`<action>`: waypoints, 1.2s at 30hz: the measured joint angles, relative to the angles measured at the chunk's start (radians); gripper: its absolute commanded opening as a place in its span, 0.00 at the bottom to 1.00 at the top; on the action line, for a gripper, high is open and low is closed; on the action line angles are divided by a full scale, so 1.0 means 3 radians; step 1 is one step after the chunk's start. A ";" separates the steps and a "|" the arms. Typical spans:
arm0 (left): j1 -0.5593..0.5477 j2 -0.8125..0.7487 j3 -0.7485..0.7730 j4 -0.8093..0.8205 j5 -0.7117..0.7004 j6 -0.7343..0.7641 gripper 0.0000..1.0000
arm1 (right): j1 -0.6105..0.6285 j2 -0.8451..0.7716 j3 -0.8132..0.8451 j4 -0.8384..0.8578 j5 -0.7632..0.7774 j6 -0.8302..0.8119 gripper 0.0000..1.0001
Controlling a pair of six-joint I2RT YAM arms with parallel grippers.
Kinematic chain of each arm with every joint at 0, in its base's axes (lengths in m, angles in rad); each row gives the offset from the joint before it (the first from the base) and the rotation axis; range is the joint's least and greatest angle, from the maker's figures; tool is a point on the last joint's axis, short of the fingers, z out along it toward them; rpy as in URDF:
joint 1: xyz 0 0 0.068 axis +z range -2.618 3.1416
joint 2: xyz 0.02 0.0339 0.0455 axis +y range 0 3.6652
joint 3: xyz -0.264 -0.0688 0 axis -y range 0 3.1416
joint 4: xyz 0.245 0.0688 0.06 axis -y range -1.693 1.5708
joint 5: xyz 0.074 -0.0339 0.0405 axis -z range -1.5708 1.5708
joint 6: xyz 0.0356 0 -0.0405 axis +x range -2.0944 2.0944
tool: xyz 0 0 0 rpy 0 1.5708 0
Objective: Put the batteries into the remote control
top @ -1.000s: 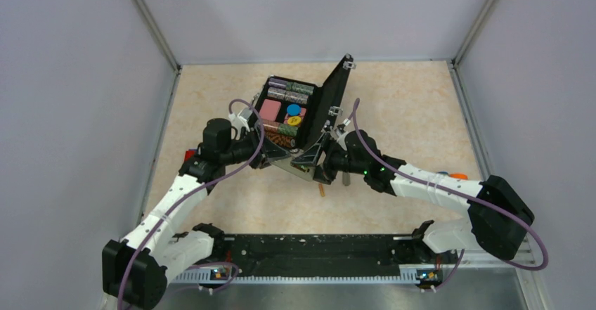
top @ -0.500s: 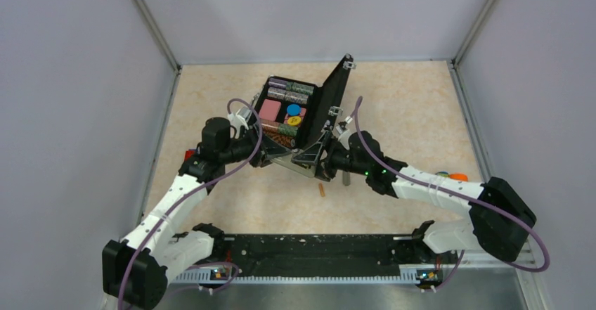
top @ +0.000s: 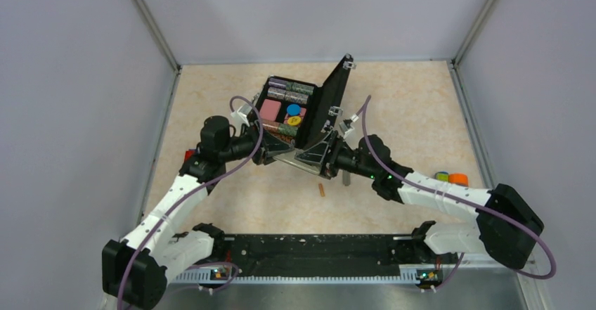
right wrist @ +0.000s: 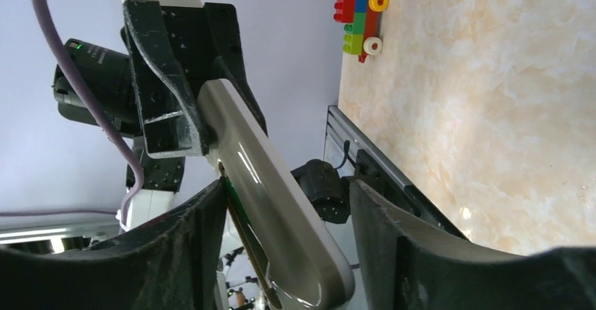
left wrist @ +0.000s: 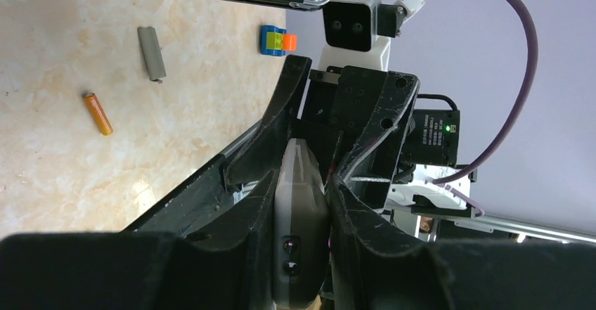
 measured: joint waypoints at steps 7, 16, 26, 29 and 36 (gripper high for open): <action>-0.0023 -0.0032 0.0000 0.0057 0.0041 0.0025 0.00 | -0.0041 -0.0134 -0.0066 -0.0100 -0.0036 -0.0131 0.89; -0.0018 -0.0078 0.0000 0.0121 0.0051 0.0441 0.00 | -0.0070 -0.0534 0.0011 -0.0464 -0.0075 -0.0498 0.97; -0.0014 -0.0071 0.0001 0.0271 0.0350 0.0796 0.00 | -0.0084 -0.0666 0.0052 -0.0605 -0.0282 -0.1147 0.92; -0.0014 -0.0084 0.0003 0.0305 0.0479 0.0882 0.00 | -0.0084 -0.0665 0.0052 -0.0563 -0.0379 -0.1331 0.82; -0.0011 -0.0231 0.0006 0.0474 0.0680 0.0923 0.00 | -0.0086 -0.0496 0.0107 -0.0295 -0.0654 -0.1597 0.54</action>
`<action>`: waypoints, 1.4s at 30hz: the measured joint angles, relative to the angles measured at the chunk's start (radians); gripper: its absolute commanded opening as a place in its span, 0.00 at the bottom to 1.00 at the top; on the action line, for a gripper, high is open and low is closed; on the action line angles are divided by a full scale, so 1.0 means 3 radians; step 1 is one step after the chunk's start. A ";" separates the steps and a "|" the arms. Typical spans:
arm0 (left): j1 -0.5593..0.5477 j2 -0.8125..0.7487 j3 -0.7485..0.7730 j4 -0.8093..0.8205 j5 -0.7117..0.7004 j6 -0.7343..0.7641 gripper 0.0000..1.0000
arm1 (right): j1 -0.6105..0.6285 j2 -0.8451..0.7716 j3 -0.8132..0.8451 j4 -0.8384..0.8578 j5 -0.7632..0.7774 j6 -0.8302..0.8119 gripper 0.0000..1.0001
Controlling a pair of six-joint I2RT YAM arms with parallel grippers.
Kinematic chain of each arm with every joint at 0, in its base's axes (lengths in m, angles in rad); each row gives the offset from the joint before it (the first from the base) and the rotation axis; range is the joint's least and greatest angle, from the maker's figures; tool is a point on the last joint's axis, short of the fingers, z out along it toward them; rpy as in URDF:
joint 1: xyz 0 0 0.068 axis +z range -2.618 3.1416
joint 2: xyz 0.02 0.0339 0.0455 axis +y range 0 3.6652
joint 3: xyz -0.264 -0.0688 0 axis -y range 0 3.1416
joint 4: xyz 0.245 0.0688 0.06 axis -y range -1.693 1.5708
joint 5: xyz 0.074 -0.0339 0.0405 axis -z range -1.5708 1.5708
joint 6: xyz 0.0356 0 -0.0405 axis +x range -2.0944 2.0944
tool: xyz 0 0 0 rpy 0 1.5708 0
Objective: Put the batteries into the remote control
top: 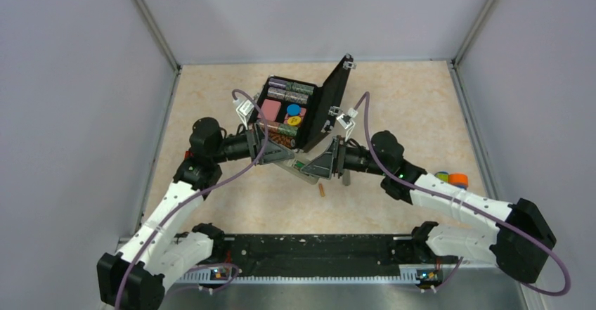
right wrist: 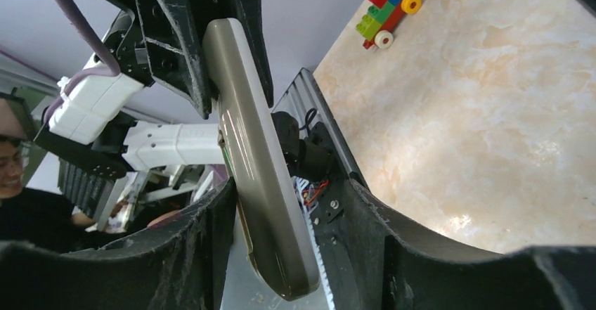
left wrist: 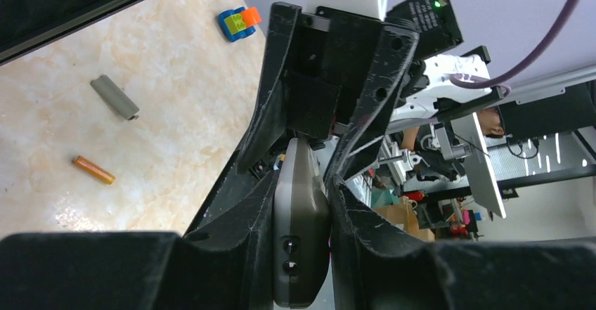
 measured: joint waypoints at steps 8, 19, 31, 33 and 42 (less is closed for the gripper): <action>0.0023 -0.0050 0.0001 0.0130 0.0099 -0.0017 0.00 | -0.0014 0.0210 0.0034 0.0453 -0.0334 0.0006 0.12; 0.0031 -0.0403 0.0004 0.0127 0.0047 0.0123 0.69 | -0.0019 0.0261 0.0332 0.0231 -0.0688 -0.0186 0.00; 0.0025 -0.0678 0.0567 -0.0954 -0.0650 0.1226 0.88 | -0.0019 0.0375 0.1508 -0.1623 -0.1013 -0.1531 0.00; 0.0025 -0.0670 0.0600 -0.1036 -0.0641 0.1350 0.88 | -0.0019 0.0425 0.1577 -0.1863 -0.1047 -0.1708 0.00; 0.0024 -0.0308 0.0670 -0.1225 -0.0033 0.1713 0.78 | -0.0019 0.0525 0.1769 -0.2729 -0.1123 -0.2319 0.00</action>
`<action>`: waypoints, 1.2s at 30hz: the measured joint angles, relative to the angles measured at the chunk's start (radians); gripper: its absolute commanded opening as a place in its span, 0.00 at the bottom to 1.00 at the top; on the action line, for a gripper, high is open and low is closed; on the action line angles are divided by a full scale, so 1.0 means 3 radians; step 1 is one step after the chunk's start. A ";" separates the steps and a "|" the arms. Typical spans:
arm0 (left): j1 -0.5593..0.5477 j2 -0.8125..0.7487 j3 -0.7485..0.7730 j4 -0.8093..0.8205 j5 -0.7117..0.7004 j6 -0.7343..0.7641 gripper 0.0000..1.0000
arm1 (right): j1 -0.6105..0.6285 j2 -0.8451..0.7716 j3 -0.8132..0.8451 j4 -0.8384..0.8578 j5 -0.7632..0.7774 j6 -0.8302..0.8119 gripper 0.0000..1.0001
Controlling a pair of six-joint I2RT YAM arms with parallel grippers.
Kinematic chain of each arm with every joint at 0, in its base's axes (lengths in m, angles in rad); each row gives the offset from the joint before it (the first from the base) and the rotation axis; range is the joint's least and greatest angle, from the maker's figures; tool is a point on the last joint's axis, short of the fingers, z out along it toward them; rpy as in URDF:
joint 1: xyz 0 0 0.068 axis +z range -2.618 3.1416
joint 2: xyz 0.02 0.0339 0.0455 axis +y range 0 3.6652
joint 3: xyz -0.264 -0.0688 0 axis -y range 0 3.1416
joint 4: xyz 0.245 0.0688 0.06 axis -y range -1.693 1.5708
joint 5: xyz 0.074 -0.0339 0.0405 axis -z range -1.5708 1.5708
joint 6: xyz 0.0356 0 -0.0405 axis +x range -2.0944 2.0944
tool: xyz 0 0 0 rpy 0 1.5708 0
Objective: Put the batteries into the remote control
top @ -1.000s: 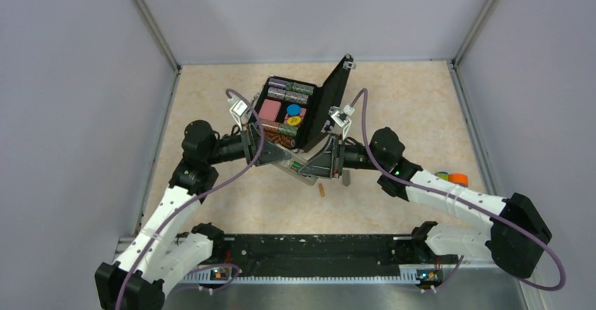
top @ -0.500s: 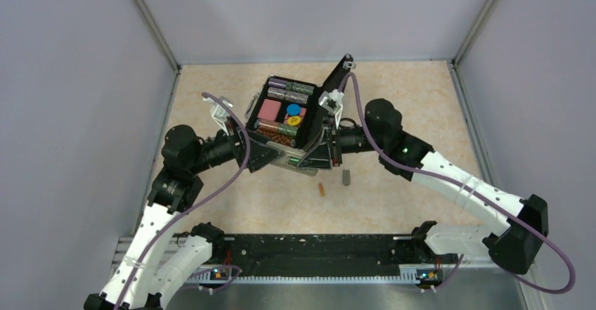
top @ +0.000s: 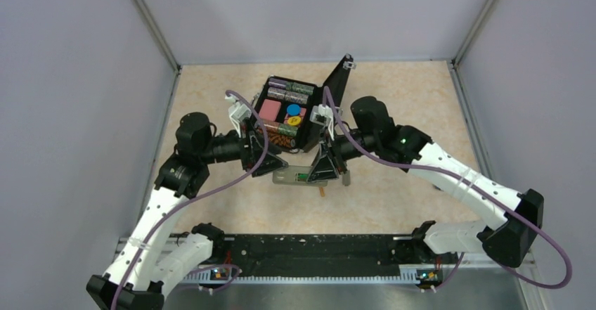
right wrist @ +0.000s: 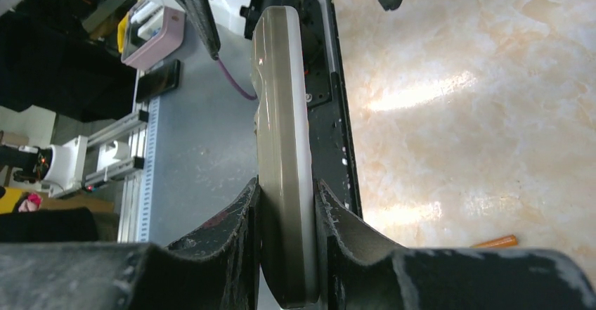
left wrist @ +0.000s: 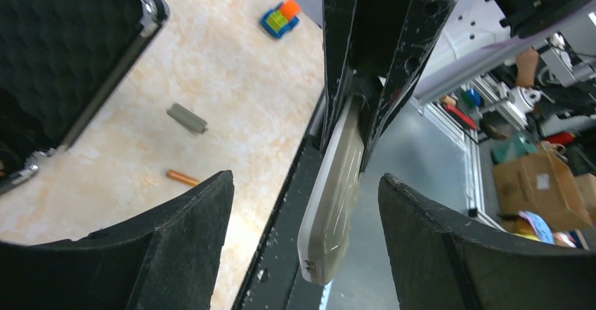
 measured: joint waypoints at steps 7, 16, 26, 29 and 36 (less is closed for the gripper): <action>-0.0072 0.0086 -0.0018 -0.0257 0.0375 0.0168 0.76 | 0.0000 0.0065 0.0142 -0.0450 -0.0031 -0.0343 0.00; -0.0649 0.0182 -0.0164 -0.0192 0.0421 0.0209 0.69 | 0.0000 0.0170 0.0142 -0.0762 -0.0161 -0.0556 0.00; -0.1059 0.0748 -0.0158 -0.0694 0.0257 0.0631 0.27 | 0.0000 0.0253 0.0142 -0.0905 -0.0188 -0.0736 0.00; -0.1064 0.0750 -0.0131 -0.0762 0.0275 0.0763 0.14 | 0.0001 0.0266 0.0142 -0.0918 -0.0225 -0.0782 0.00; -0.1066 0.0749 -0.0107 -0.0801 0.0271 0.0804 0.00 | 0.0003 0.0270 0.0163 -0.0931 -0.0224 -0.0778 0.06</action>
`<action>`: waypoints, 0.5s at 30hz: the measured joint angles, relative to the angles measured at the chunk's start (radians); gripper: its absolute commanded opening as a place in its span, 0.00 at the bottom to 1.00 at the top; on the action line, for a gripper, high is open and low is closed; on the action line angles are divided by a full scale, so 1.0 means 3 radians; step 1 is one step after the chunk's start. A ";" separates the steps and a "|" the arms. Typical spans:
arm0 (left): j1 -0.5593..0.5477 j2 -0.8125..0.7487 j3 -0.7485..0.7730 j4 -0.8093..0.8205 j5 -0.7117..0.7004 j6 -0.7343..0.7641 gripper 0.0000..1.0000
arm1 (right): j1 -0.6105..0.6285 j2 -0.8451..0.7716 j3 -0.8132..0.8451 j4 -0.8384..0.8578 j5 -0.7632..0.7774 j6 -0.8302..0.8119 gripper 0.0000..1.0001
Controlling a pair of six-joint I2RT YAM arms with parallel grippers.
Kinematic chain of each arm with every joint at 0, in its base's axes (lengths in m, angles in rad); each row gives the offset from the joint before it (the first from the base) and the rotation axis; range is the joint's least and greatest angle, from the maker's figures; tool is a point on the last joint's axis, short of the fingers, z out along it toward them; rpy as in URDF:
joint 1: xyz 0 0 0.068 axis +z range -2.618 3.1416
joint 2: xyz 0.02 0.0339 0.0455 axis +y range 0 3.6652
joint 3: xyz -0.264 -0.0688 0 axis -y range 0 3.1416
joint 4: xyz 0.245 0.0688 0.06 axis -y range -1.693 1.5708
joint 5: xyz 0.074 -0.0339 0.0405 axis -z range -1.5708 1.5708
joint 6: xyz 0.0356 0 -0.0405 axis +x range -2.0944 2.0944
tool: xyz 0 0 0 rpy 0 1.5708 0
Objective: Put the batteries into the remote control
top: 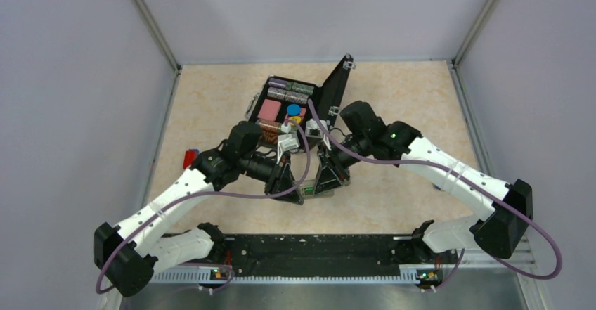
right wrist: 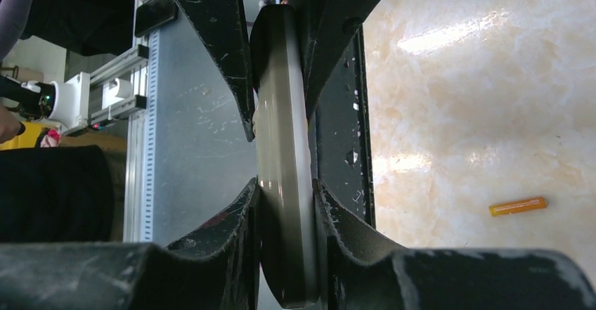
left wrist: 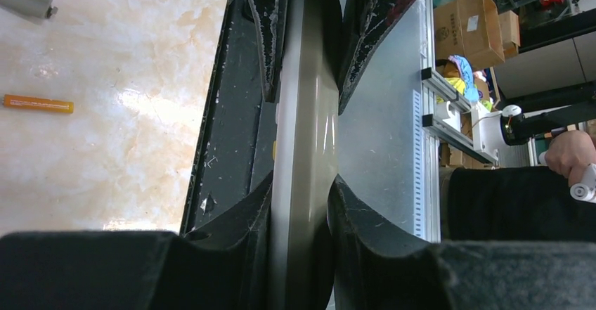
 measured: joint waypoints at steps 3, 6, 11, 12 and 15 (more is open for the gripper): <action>0.0000 -0.0020 -0.0001 0.0022 -0.0001 -0.0022 0.00 | 0.0000 0.0000 0.0008 0.0023 0.0018 0.0086 0.52; 0.0003 -0.0130 -0.0027 0.0097 -0.0034 -0.0107 0.00 | -0.0001 -0.0013 0.0008 0.0131 0.0072 0.0253 0.77; 0.0003 -0.0432 -0.0103 0.0356 -0.0093 -0.0333 0.00 | -0.0058 -0.0263 -0.0048 0.0482 0.0183 0.0579 0.87; 0.0003 -0.0487 -0.0118 0.0413 -0.0114 -0.0384 0.00 | -0.0079 -0.0343 -0.0058 0.0554 0.0202 0.0638 0.88; 0.0003 -0.0635 -0.0193 0.0619 -0.0245 -0.0575 0.00 | -0.0149 -0.0633 -0.0113 0.0851 0.0336 0.0890 0.89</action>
